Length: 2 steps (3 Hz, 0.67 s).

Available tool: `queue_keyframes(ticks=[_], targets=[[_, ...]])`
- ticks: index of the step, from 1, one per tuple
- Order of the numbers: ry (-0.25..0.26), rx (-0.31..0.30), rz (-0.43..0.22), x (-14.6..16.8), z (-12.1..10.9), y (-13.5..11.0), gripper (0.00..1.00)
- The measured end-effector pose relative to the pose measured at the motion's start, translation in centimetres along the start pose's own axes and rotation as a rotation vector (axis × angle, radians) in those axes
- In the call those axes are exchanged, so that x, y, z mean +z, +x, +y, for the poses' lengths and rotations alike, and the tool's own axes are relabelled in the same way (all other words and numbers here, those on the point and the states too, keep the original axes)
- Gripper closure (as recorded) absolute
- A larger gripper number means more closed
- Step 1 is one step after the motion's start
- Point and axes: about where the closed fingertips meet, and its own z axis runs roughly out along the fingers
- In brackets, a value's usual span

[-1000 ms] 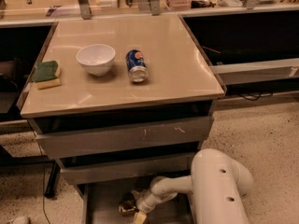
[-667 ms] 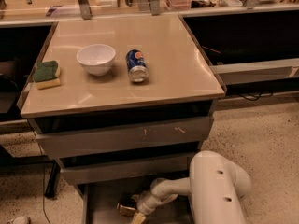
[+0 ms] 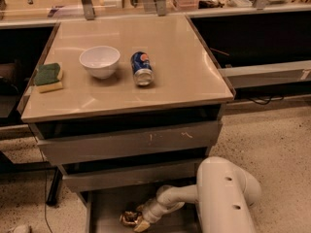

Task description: Pick orange can from bottom drawer and place on counter

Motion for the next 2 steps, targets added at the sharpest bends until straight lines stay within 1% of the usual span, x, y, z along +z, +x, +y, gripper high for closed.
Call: queue_keyframes(ticks=[1,2], targets=[[0.000,0.000,0.000,0.0,0.0,0.0,0.88],[0.000,0.014,-0.043,-1.3,0.9,-0.6,1.00]])
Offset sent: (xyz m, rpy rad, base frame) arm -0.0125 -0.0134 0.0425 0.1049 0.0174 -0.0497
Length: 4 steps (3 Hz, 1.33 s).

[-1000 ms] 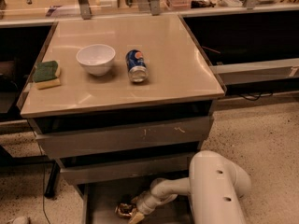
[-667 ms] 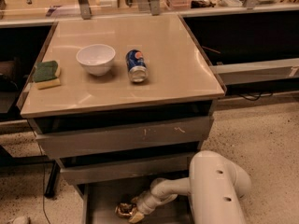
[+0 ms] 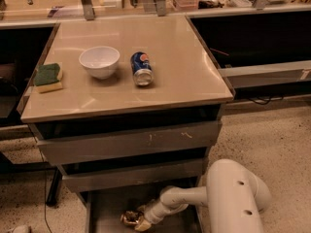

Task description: Pick orange can from bottom drawer and place on counter

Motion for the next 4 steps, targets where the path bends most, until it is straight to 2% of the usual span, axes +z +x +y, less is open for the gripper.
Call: queue_keyframes(ticks=[1,2,3,4], targets=[[0.064,0.047,-0.005,-4.3,0.6,0.2,1.00],[0.145,0.121,0.017,-9.3,2.4,0.7,1.00],[0.169,0.187,0.090,-14.5,7.1,1.4,1.00],[0.168,0.187,0.090,-14.5,7.1,1.4,1.00]])
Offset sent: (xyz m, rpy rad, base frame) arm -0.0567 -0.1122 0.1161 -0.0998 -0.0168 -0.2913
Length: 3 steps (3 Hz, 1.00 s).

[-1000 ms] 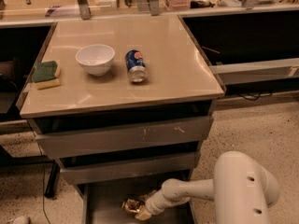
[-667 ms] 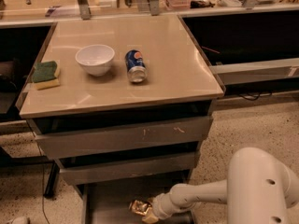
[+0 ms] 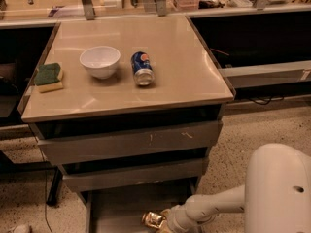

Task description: Pick orange can from bottom drawer and place on counter

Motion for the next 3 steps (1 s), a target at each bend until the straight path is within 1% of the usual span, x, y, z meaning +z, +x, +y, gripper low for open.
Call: queue_keyframes(ticks=[1,2,3], targets=[[0.003,-0.002,0.019,-2.1,0.2,0.1,1.00],[0.036,-0.001,0.050,-6.5,0.6,-0.2,1.00],[0.084,-0.020,0.093,-11.4,1.1,-1.4,1.00]])
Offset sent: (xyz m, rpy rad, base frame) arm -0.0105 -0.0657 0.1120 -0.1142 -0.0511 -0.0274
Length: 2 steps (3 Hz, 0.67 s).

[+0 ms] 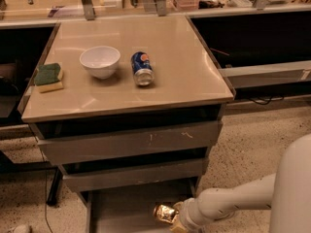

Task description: Pick orange can from bottom drawer and place on counter

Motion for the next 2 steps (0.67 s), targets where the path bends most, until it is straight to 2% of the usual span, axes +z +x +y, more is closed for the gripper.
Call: queue_keyframes(ticks=[1,2], targets=[[0.055,-0.065,0.014,-4.36,-0.42,-1.67,1.00],[0.055,-0.065,0.014,-4.36,-0.42,-1.67,1.00]])
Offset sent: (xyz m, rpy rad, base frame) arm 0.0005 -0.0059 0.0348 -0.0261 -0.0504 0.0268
